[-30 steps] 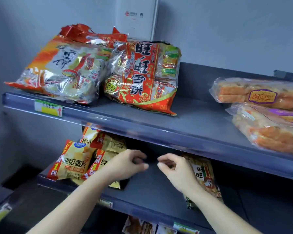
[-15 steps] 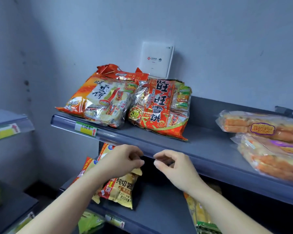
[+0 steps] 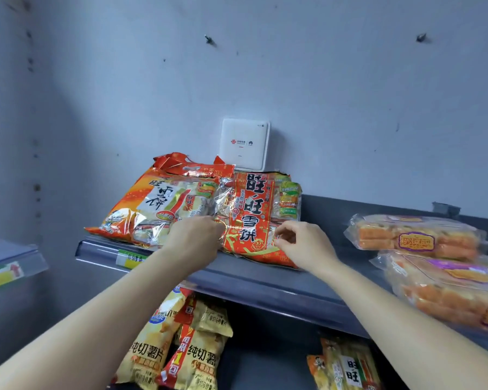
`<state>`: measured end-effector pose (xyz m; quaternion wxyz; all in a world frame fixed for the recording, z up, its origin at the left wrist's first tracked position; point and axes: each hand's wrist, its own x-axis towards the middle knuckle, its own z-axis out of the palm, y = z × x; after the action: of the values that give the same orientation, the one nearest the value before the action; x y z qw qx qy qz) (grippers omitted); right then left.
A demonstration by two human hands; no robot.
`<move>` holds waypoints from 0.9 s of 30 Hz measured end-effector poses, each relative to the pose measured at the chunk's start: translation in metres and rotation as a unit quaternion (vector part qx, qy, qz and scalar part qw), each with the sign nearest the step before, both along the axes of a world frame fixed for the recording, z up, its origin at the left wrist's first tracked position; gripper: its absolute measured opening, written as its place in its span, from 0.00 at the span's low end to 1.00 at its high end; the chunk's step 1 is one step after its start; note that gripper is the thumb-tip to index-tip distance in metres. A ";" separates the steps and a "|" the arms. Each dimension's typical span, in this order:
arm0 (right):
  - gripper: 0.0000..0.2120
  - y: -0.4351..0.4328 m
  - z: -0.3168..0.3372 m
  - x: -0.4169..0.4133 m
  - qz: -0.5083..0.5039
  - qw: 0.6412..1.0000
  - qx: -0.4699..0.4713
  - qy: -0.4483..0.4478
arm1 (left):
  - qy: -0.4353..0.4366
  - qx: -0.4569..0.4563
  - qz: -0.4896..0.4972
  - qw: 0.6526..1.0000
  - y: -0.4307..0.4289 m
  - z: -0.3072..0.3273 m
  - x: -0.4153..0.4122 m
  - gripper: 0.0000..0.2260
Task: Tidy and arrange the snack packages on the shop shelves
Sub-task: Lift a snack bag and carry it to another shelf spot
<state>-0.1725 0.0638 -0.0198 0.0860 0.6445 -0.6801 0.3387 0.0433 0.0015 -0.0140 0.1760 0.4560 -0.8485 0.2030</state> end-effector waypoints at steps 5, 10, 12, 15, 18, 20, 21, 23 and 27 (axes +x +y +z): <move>0.14 -0.025 0.013 -0.018 -0.100 0.994 0.026 0.042 | -0.053 -0.047 -0.003 0.997 -0.052 0.007 -0.011 0.10; 0.34 -0.052 0.019 -0.023 -0.184 0.981 0.042 -0.046 | -0.086 -0.081 -0.016 0.993 -0.098 0.017 -0.018 0.21; 0.43 -0.061 0.019 -0.023 -0.188 0.969 0.054 -0.153 | -0.083 -0.080 -0.021 0.993 -0.112 0.021 -0.019 0.31; 0.33 -0.074 0.017 -0.026 -0.105 0.927 0.081 -0.352 | -0.082 -0.064 -0.031 0.994 -0.131 0.025 -0.021 0.49; 0.26 -0.084 0.008 -0.031 -0.072 0.906 0.077 -0.409 | -0.076 -0.062 -0.048 0.994 -0.147 0.028 -0.026 0.56; 0.26 -0.088 0.003 -0.035 -0.060 0.905 0.027 -0.420 | -0.051 -0.045 -0.061 0.996 -0.154 0.030 -0.029 0.58; 0.26 -0.089 0.001 -0.037 -0.052 0.909 -0.001 -0.413 | -0.028 -0.034 -0.069 0.997 -0.156 0.032 -0.030 0.59; 0.25 -0.090 0.000 -0.039 -0.033 0.927 -0.044 -0.371 | 0.020 -0.029 -0.084 0.996 -0.160 0.037 -0.033 0.56; 0.23 -0.091 0.006 -0.047 -0.013 0.948 -0.026 -0.317 | 0.020 -0.057 -0.095 0.994 -0.160 0.051 -0.035 0.36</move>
<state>-0.2199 -0.0273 -0.0143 -0.1124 0.4926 -0.6715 0.5420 0.0078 -0.1582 0.0372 0.2370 0.3669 -0.8712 0.2240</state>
